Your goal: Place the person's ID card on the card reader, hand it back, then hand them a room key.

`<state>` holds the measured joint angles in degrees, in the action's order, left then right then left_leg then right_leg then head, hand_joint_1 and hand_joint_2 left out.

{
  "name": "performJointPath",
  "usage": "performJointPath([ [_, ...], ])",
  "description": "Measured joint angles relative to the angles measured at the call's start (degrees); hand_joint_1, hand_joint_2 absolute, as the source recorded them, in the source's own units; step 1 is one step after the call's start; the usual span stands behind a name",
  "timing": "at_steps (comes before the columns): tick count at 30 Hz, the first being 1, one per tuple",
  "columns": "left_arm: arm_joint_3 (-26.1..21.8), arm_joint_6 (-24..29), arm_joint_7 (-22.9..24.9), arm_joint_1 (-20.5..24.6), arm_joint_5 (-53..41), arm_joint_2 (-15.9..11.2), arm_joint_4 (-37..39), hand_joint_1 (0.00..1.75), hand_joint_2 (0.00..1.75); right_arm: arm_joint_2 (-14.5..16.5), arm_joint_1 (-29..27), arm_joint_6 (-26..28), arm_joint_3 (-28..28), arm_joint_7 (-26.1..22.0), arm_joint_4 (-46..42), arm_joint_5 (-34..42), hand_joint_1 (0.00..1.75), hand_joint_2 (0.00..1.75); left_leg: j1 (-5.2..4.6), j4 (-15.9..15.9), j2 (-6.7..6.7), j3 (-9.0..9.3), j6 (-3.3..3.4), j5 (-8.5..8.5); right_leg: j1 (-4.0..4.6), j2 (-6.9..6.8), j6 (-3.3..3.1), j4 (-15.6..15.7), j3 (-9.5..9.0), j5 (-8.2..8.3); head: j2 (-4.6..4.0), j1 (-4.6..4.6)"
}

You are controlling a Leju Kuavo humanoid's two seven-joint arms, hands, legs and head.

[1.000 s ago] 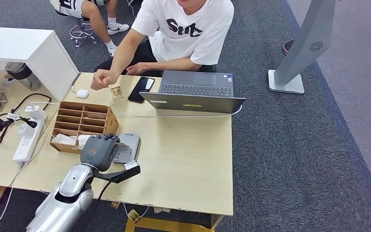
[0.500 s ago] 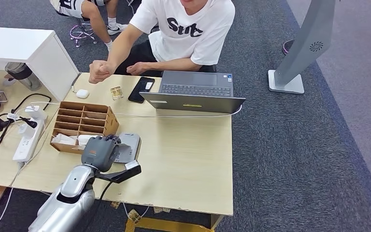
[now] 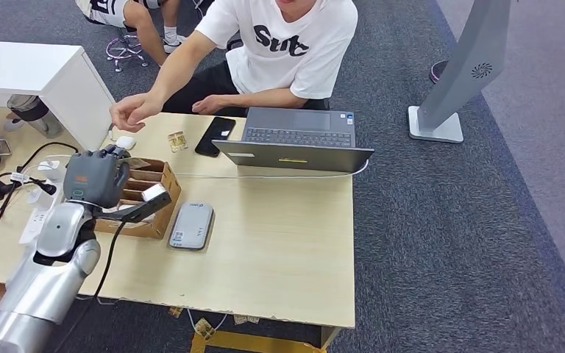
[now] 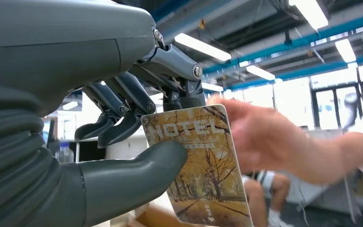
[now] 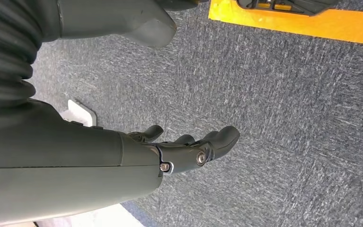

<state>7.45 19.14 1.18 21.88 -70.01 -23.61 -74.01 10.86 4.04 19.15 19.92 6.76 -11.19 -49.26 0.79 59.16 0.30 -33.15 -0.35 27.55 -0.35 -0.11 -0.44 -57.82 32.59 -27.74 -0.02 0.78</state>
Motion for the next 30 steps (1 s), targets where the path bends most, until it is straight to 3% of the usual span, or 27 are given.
performJointPath([
  [4,-1.08,0.79,0.12,1.75,-1.43,-1.37,-0.26,1.75,1.75,0.06,0.02,0.06,0.02,0.19,0.00,-0.14,0.00,1.75,0.00,0.00,0.00,0.00,0.00,0.00,0.00,0.00,0.00,0.00,0.00,0.00,0.00,-0.01],
  [15,-1.16,2.38,0.45,2.53,-2.18,-1.96,-0.35,1.75,1.75,0.07,0.10,0.23,0.48,0.58,0.00,-0.53,0.00,1.75,-0.02,0.00,0.01,0.00,0.01,0.01,-0.02,0.00,0.00,0.01,0.00,0.00,0.00,0.00],
  [16,-1.16,2.77,0.43,2.47,-1.98,-1.70,-0.35,1.61,1.75,0.07,0.10,0.29,0.59,0.67,0.00,-0.54,0.00,1.75,-0.02,0.00,0.01,0.00,0.01,0.01,-0.02,0.00,0.00,0.01,0.00,0.00,0.00,0.00],
  [19,-1.16,3.68,0.16,2.28,-1.53,-0.92,-0.37,0.30,1.75,0.07,0.11,0.44,0.85,0.80,0.00,-0.56,0.00,1.75,-0.02,0.00,0.01,-0.01,0.01,0.01,-0.02,0.01,0.00,0.01,0.01,0.00,0.00,0.01],
  [20,-1.16,4.36,-0.01,2.19,-1.46,-0.53,-0.39,0.00,1.75,0.07,0.11,0.49,0.91,0.80,0.00,-0.57,0.00,1.75,-0.02,0.00,0.00,-0.01,0.01,0.01,-0.02,0.00,0.00,0.01,0.01,0.00,0.00,0.01],
  [25,-1.16,8.58,-0.67,1.55,-1.30,2.04,-0.83,0.00,1.75,0.08,0.17,0.63,1.26,0.91,0.00,-0.75,0.00,1.75,-0.04,0.00,0.00,-0.01,0.03,0.02,-0.02,0.00,0.00,0.02,0.01,0.00,0.00,0.00],
  [30,-1.14,7.22,-1.42,0.51,1.85,4.67,-2.61,0.00,1.75,0.09,0.17,0.75,1.62,0.89,0.00,-0.73,0.00,1.75,-0.04,0.01,0.00,0.00,0.03,0.02,-0.03,0.00,0.01,0.02,0.01,0.00,0.00,-0.01],
])
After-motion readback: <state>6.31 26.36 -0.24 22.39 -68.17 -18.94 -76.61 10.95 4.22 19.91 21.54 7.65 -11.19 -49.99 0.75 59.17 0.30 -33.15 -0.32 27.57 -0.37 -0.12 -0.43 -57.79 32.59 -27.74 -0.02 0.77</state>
